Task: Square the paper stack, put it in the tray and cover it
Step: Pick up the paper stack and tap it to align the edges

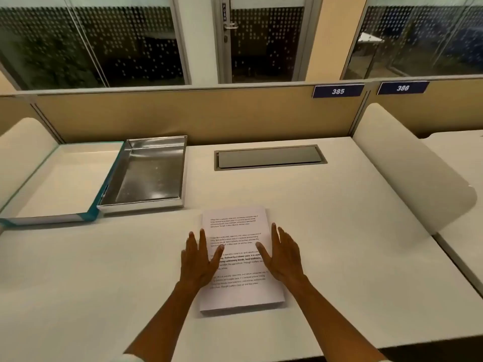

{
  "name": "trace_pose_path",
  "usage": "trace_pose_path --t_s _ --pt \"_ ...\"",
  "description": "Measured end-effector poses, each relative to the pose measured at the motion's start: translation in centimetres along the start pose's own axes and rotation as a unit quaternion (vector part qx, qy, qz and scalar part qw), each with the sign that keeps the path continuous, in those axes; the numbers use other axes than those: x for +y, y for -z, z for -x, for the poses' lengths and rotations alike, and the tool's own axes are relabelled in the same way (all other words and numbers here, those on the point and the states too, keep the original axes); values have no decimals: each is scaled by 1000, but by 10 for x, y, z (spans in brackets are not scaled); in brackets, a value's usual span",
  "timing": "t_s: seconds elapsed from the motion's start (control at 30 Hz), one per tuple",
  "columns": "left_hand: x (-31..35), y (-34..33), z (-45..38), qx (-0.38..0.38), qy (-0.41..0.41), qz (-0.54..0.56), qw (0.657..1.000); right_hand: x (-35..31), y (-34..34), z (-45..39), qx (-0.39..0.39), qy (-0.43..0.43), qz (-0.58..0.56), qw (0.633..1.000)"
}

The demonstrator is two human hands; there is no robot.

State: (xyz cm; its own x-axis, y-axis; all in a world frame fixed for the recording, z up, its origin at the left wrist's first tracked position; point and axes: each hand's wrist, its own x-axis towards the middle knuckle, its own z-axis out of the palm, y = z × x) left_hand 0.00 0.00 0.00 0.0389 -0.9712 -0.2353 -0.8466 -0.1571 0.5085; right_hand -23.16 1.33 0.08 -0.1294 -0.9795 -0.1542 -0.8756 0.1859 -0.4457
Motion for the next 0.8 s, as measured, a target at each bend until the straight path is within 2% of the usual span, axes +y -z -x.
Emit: trace_pose_path --t_s 0.13,0.37,0.53,0.63,0.8 --pt "2 -10 2 -30 39 46 998 -4 -8 0 -22 -10 -25 999" --pt "25 -11 -6 56 46 120 990 -21 -11 -18 -20 -62 -69 996" --pt "38 -6 -18 86 102 194 972 -27 -8 -32 -27 -123 -135 983" --pt "38 0 -26 90 131 248 956 -28 -7 -39 -30 -158 -172 972" --pt "31 14 -36 78 210 359 906 -26 -6 -47 -18 -192 -190 963"
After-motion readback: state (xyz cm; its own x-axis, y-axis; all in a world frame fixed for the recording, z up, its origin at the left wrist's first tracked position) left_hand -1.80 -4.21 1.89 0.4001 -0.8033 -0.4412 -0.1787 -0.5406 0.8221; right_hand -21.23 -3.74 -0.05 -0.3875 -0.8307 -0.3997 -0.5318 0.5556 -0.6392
